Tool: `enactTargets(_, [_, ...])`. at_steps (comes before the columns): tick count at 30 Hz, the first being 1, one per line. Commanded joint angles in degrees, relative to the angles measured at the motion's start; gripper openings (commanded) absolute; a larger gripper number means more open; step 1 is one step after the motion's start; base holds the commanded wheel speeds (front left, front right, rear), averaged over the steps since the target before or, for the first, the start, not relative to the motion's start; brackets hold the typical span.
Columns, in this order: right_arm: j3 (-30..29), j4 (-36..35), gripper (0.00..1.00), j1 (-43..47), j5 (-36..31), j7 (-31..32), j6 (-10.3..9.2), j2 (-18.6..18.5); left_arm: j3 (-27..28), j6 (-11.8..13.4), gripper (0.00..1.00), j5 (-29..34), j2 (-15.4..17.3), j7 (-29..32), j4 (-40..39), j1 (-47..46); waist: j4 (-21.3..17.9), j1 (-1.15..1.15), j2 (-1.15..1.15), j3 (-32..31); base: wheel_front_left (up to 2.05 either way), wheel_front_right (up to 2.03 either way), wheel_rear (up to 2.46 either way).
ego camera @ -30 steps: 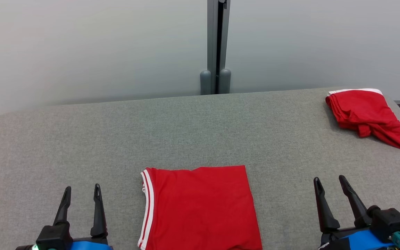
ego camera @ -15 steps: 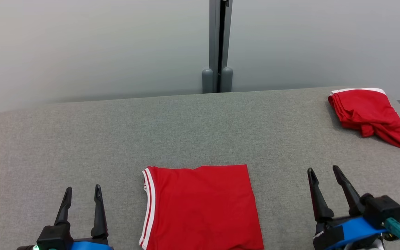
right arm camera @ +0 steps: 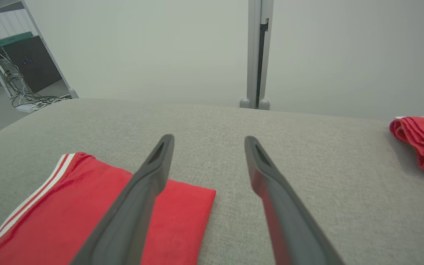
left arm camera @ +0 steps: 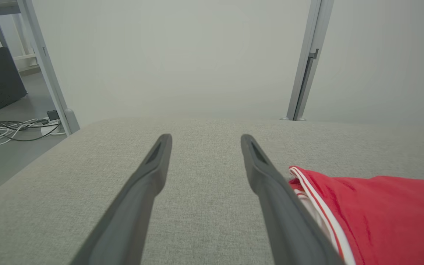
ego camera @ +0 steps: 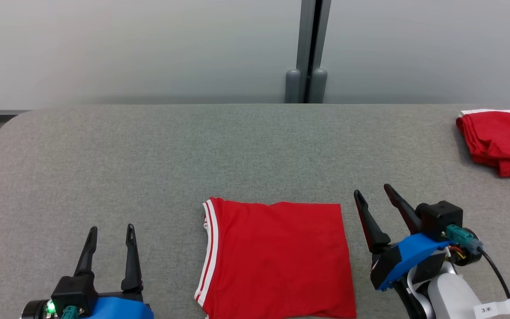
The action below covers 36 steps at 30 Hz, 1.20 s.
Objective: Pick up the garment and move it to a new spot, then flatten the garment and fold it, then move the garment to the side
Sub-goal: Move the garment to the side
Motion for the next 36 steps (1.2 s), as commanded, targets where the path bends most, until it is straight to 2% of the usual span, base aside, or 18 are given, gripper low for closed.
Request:
enactTargets(1, [0.29,0.95,1.0,-0.71,0.21,0.19,0.03,-0.09,-0.18,-0.13,1.0,-0.01,0.01,-0.23,0.12,-0.97,0.94,-0.01,0.0,0.87,0.0,0.0,0.0])
enactTargets(8, [1.79,8.71,1.0,-0.54,1.74,1.01,0.03,0.47,-0.4,-0.16,1.0,0.0,-0.15,-0.24,0.13,-1.91,2.95,-0.01,0.0,2.72,0.0,0.0,0.0])
enactTargets(16, [2.75,15.75,1.0,0.15,4.27,-0.93,0.03,1.11,-0.48,-0.13,1.0,-0.16,-0.34,-0.24,-0.28,-2.75,3.66,-0.01,0.0,3.93,0.0,0.0,0.0])
enactTargets(20, [3.63,18.59,1.0,0.74,7.92,-0.91,0.03,1.32,-0.71,-0.08,1.0,-0.17,-0.49,-0.25,-0.17,-3.05,3.74,-0.01,0.0,4.35,0.0,0.0,0.0])
enactTargets(30, [11.11,23.35,1.0,-0.4,15.76,-1.11,0.04,1.72,-0.77,-0.5,1.0,-0.23,-0.62,-0.25,0.72,-4.18,3.84,-0.01,0.0,5.0,0.0,0.0,0.0])
enactTargets(31, [11.76,23.78,0.58,-0.8,16.09,-1.36,0.05,1.74,-0.75,-0.58,1.0,-0.18,-0.63,-0.25,0.84,-4.27,3.9,-0.01,0.0,4.99,0.0,0.0,0.0])
enactTargets(32, [12.11,24.19,0.36,-1.3,16.03,-1.96,0.05,1.72,-0.7,-0.65,1.0,-0.16,-0.65,-0.25,0.94,-4.37,3.95,-0.01,0.0,4.96,0.0,0.0,0.0])
enactTargets(33, [12.38,24.76,0.0,-1.76,15.78,-2.37,0.05,1.7,-0.66,-0.7,1.0,-0.16,-0.67,-0.25,1.02,-4.46,3.98,-0.01,0.0,4.92,0.0,0.0,0.0])
enactTargets(36, [12.25,26.4,0.0,-3.48,13.63,-4.56,0.03,1.6,-0.53,-0.74,1.0,-0.24,-0.77,-0.25,1.09,-4.5,4.0,-0.01,0.0,4.79,0.0,0.0,0.0])
